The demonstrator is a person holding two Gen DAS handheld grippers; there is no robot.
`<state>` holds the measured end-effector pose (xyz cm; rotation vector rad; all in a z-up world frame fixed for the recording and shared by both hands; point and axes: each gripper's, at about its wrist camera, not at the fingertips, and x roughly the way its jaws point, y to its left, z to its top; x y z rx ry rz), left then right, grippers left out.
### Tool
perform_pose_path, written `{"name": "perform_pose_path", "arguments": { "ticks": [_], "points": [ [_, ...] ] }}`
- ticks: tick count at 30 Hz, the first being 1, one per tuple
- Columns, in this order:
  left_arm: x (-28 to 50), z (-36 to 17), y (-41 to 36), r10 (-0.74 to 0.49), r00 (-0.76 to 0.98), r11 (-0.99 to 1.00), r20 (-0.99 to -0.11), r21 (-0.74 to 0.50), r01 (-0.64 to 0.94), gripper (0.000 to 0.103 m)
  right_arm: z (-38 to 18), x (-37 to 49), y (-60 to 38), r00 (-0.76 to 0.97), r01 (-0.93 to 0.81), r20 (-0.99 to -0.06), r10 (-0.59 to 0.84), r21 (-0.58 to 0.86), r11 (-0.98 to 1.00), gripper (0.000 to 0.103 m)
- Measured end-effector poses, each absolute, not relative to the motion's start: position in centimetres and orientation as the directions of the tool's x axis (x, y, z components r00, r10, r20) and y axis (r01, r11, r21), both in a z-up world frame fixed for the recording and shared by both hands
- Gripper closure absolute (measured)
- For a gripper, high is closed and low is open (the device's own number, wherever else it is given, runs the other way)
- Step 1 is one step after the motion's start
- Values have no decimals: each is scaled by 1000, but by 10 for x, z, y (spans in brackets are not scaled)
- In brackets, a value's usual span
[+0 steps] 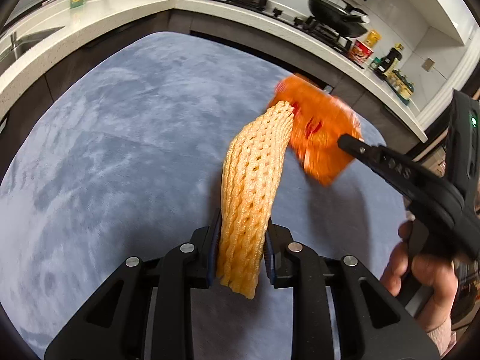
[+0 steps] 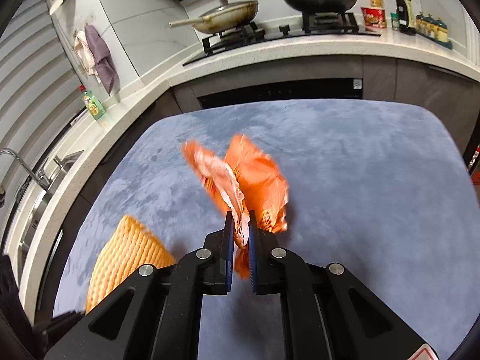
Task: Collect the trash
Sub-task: 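Carry the red-orange wrapper and orange mesh sleeve over the bin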
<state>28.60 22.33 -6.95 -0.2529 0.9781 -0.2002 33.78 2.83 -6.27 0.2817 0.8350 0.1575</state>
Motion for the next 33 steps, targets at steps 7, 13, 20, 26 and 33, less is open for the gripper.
{"name": "perform_pose_path", "arguments": {
  "ticks": [7,13,20,26,33],
  "points": [
    [256,-48,185,-338,540,939,-771,-313,141,80,-41,273,-12,695,-4,-680,234,322,947,95],
    [228,-38,142,-387,508,922,-770,-312,228,80,-26,214,-60,733,57,-656,181,324,944,95],
    [196,-30,89,-431,470,895,-770,-298,333,80,-14,149,-124,772,164,-630,85,326,931,95],
    [173,-25,44,-467,434,862,-771,-287,417,80,-6,98,-180,796,266,-605,-8,339,902,95],
    [152,-18,-7,-499,404,821,-767,-268,504,80,-2,53,-235,804,363,-586,-102,348,864,95]
  ]
}}
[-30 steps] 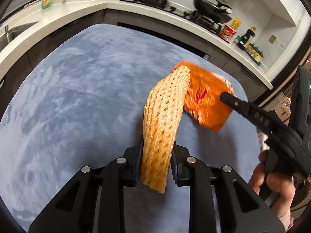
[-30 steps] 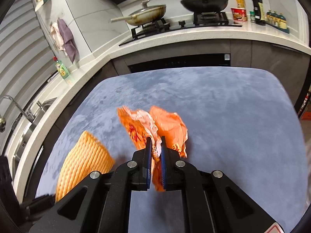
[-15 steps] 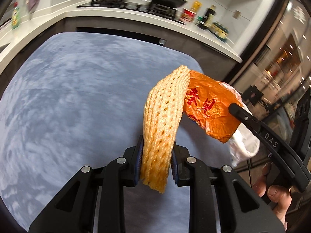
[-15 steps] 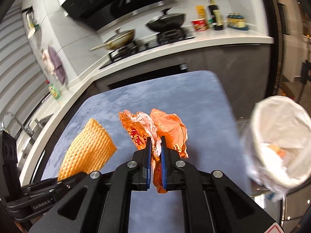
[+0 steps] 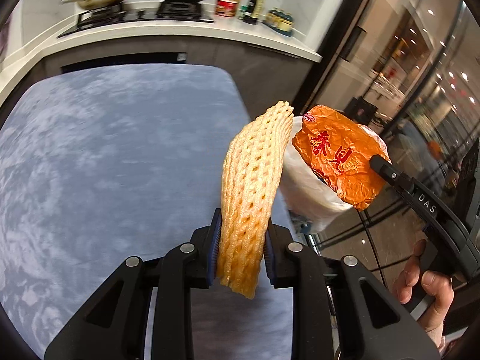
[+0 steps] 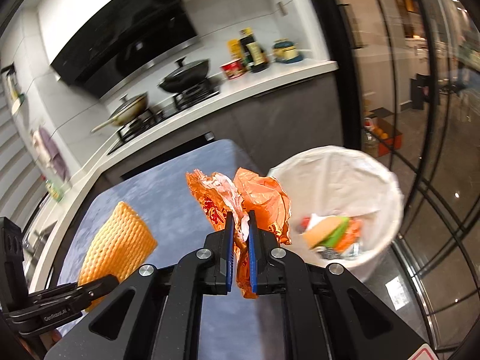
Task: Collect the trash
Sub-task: 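Carry the red-orange wrapper and orange mesh sleeve over the bin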
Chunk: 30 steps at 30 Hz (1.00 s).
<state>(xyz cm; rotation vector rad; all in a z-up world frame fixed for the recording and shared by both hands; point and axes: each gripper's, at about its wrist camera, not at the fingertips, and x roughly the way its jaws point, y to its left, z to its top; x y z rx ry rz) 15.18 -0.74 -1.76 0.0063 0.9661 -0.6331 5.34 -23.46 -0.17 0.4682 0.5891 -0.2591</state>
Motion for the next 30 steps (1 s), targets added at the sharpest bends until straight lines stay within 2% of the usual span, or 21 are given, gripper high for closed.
{"name": "perform_pose_path", "arguments": {
  "ticks": [17,30],
  "points": [
    [138,10,-120,-559,387,732,-733,-217,646,80,3,20,-310,803,474,-550,-229,356,805,95],
    [153,0,-176,-540,376,715,-753,-175,677,79,-9,42,-335,777,508,-580,-244,348,788,95]
  ]
}}
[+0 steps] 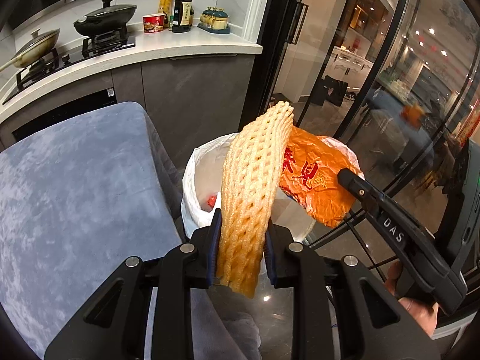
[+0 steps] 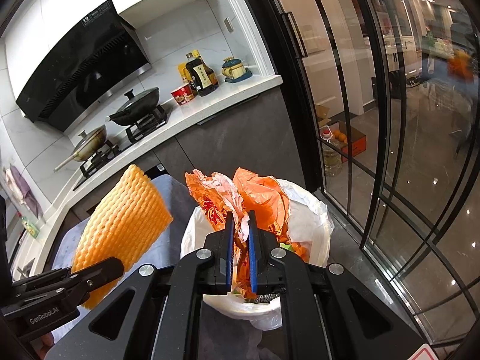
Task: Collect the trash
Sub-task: 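Carry the red-orange wrapper and orange mesh sleeve over the bin, then open both grippers over the bin, dropping the wrapper and mesh sleeve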
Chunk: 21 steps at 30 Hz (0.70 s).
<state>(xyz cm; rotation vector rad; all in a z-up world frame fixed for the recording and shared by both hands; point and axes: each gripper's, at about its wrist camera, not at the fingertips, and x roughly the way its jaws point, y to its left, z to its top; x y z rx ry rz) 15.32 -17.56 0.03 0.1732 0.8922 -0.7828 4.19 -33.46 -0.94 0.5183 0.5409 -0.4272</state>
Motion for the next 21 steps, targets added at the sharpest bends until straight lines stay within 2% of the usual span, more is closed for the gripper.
{"name": "perform_pose_path", "arguments": {
  "ticks": [10,13,18,20,21],
  "points": [
    [167,-13,-206,-518,369,712,-771,-149,686,78,-21,60,-346,753,529,-609,-247,338,779,95],
    [168,-17,-213,-505,374,715,-778,-134,687,77,-25,68,-348,745,535,-620,-245,337,775,92],
    [170,-23,-223,-494,377,713,-784,-116,692,67,-30,76,-350,734,544,-632,-251,325,773,89],
    [171,-24,-223,-492,384,712,-782,-108,693,52,-31,78,-350,730,547,-635,-251,323,772,88],
    [172,-23,-223,-491,389,714,-780,-105,692,48,-31,78,-350,731,547,-635,-250,325,772,88]
  ]
}}
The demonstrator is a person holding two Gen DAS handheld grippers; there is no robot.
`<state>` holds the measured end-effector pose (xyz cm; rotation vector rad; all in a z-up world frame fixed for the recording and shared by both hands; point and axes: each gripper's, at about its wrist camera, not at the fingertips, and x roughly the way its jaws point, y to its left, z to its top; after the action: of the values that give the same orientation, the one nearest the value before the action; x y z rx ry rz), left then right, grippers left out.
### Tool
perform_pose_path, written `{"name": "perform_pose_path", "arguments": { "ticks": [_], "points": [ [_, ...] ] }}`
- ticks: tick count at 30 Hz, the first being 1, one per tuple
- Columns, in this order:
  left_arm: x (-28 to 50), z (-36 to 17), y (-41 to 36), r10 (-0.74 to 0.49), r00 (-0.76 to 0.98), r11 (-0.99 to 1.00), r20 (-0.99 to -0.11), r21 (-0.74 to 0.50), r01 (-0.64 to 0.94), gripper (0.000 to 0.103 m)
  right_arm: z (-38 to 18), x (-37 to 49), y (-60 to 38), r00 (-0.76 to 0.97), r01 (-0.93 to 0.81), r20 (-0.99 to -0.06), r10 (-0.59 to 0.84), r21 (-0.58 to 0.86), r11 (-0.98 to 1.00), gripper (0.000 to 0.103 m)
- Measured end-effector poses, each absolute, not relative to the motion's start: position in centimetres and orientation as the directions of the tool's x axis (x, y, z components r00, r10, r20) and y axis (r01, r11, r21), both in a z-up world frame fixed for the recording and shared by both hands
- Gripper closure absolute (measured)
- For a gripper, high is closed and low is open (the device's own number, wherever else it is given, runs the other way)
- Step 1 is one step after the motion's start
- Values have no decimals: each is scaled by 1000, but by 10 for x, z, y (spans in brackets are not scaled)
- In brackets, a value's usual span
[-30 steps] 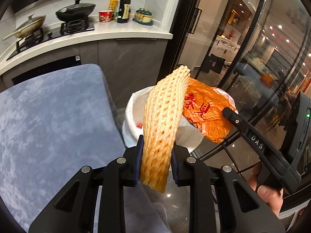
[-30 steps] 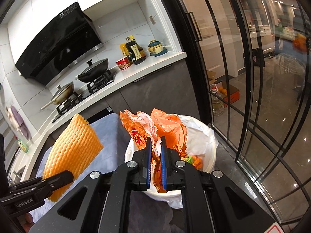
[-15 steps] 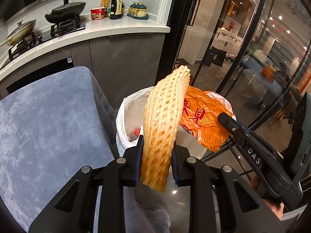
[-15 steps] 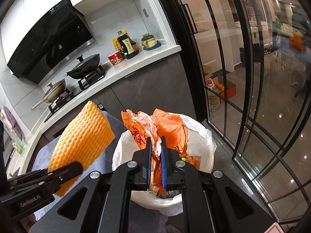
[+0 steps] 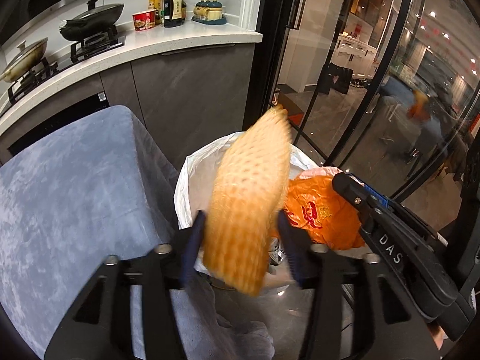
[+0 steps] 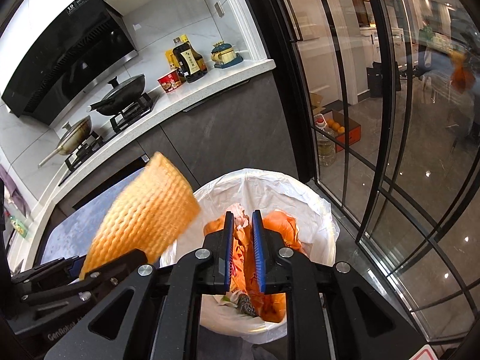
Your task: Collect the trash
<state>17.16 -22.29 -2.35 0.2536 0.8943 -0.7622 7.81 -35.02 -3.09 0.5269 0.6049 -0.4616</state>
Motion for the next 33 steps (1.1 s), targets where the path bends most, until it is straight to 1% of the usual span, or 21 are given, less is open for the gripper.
{"name": "perform_pose_path", "arguments": {
  "ticks": [1,2,3,5,10,17,21,23,30,33],
  "points": [
    [171,-23,-222,-493,397,717,-774,-103,690,43,-30,78,-350,730,549,-635,-253,323,771,87],
    [170,-22,-221,-493,402,718,-771,-101,688,40,-30,78,-350,732,549,-632,-255,325,770,82],
    [169,-21,-221,-494,406,718,-769,-98,689,39,-29,78,-349,733,551,-628,-259,325,769,80],
    [171,-21,-222,-492,410,719,-768,-94,688,38,-28,78,-349,734,552,-625,-264,324,768,75],
    [174,-20,-221,-490,412,728,-768,-101,678,33,-26,78,-352,738,553,-619,-269,325,767,71],
    [174,-18,-216,-488,421,735,-765,-101,670,33,-19,70,-349,750,547,-600,-279,325,771,59],
    [173,-15,-213,-489,426,739,-761,-102,666,31,-15,64,-347,755,545,-592,-281,329,771,55],
    [173,-14,-211,-490,432,742,-757,-102,662,26,-14,61,-346,758,545,-588,-282,332,770,54],
    [173,-7,-198,-506,437,747,-743,-124,653,26,-7,55,-342,762,542,-580,-287,330,773,51],
    [174,-2,-186,-516,442,752,-734,-142,643,26,-3,50,-340,768,540,-572,-290,335,772,48]
  ]
}}
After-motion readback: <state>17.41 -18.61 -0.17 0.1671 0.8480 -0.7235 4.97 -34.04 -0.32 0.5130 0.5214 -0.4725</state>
